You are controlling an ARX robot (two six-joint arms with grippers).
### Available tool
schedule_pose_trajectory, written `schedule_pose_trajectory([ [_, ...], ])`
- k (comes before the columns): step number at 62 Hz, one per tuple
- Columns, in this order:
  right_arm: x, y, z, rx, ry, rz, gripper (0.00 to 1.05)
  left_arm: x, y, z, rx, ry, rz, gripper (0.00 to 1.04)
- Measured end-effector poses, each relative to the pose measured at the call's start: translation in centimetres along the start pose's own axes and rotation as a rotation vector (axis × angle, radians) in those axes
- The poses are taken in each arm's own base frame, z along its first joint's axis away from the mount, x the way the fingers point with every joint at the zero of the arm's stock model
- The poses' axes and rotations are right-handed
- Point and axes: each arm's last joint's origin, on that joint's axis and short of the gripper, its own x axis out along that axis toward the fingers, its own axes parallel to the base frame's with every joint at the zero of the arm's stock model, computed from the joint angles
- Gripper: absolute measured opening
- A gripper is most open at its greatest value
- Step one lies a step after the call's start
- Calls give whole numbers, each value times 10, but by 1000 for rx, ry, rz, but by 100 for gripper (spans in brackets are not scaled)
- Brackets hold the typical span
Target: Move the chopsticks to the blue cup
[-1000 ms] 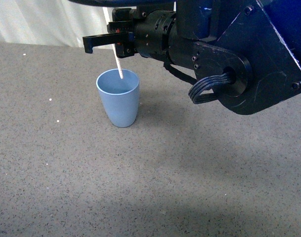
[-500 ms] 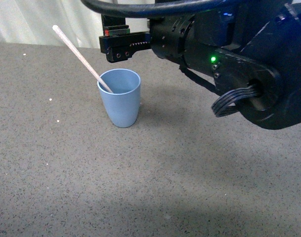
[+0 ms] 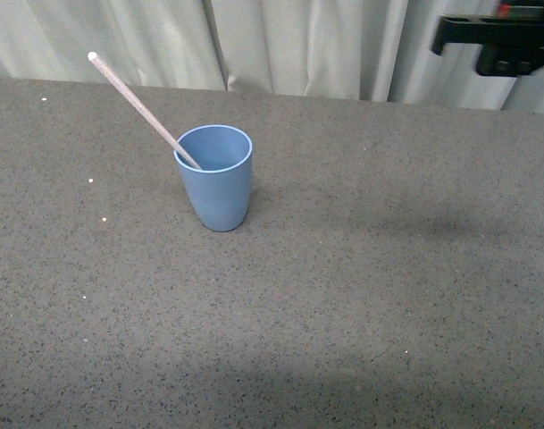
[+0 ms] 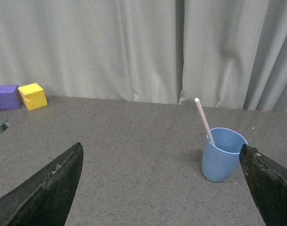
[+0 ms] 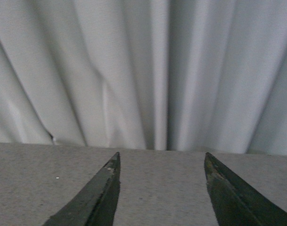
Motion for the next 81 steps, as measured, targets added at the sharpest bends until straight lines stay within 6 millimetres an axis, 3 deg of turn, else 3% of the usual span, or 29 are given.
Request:
schedule_pose_trajectory([
  [11,-36,-30,1,-11,22,3,0,0,0,0,0,0,0,98],
  [20,-69,-54,13,-9,13,7,1,0,0,0,0,0,1,98],
  [34,-95,-69,12,-9,21,5,1,0,0,0,0,0,1,98],
  [60,-128,-89,13,-7,19,1,1,0,0,0,0,0,1,98],
  [81,-147,-90,17,-7,7,1,1,0,0,0,0,0,1,98],
])
